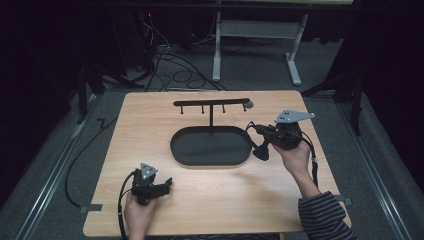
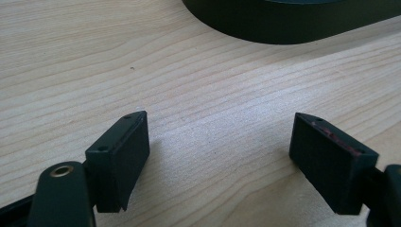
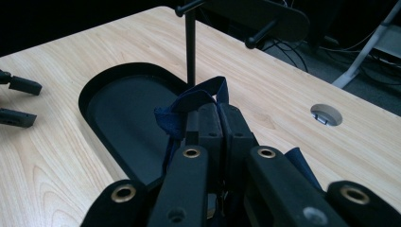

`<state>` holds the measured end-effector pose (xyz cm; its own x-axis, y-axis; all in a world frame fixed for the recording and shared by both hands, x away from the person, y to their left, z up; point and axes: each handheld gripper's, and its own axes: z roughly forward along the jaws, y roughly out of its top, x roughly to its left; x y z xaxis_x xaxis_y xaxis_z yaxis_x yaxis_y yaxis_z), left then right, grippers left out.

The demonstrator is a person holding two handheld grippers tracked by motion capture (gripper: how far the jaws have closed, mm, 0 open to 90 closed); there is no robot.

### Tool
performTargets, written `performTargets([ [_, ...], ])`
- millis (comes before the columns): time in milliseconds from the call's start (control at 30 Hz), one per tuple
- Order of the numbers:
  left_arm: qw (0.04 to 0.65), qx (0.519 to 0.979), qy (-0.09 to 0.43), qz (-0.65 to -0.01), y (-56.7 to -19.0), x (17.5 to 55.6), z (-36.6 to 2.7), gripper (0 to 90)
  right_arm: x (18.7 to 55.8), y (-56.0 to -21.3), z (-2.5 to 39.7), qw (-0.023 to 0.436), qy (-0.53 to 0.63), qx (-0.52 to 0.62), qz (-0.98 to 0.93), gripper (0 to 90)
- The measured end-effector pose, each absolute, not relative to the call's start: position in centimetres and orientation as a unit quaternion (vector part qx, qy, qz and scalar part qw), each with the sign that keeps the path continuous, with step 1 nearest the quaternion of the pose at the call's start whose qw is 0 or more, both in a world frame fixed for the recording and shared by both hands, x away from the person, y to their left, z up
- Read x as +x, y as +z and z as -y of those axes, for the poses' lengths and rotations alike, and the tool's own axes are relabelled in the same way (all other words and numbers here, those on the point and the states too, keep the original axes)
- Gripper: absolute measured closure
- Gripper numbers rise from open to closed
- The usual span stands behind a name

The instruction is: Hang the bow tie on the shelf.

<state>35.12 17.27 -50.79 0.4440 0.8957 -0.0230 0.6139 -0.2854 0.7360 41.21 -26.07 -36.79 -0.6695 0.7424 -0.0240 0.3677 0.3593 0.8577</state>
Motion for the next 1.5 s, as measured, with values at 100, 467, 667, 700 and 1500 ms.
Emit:
performTargets([
  [100, 0.347, 0.776, 0.203, -0.487, -50.8, 35.1, -17.3, 21.1, 41.3, -36.5, 26.1, 0.211, 0.446, 0.349, -0.797, 89.9],
  [467, 0.347, 0.776, 0.203, -0.486, -50.8, 35.1, -17.3, 21.0, 42.2, -35.8, 25.7, 0.219, 0.445, 0.348, -0.795, 89.9],
  [667, 0.347, 0.776, 0.203, -0.486, -50.8, 35.1, -17.3, 21.0, 42.6, -35.4, 25.6, 0.221, 0.447, 0.352, -0.792, 89.9],
  [700, 0.347, 0.776, 0.203, -0.486, -50.8, 35.1, -17.3, 21.0, 42.7, -35.3, 25.6, 0.221, 0.448, 0.351, -0.792, 89.9],
  [1500, 0.347, 0.776, 0.203, -0.486, -50.8, 35.1, -17.3, 21.0, 44.5, -34.4, 25.1, 0.229, 0.456, 0.362, -0.780, 89.9],
])
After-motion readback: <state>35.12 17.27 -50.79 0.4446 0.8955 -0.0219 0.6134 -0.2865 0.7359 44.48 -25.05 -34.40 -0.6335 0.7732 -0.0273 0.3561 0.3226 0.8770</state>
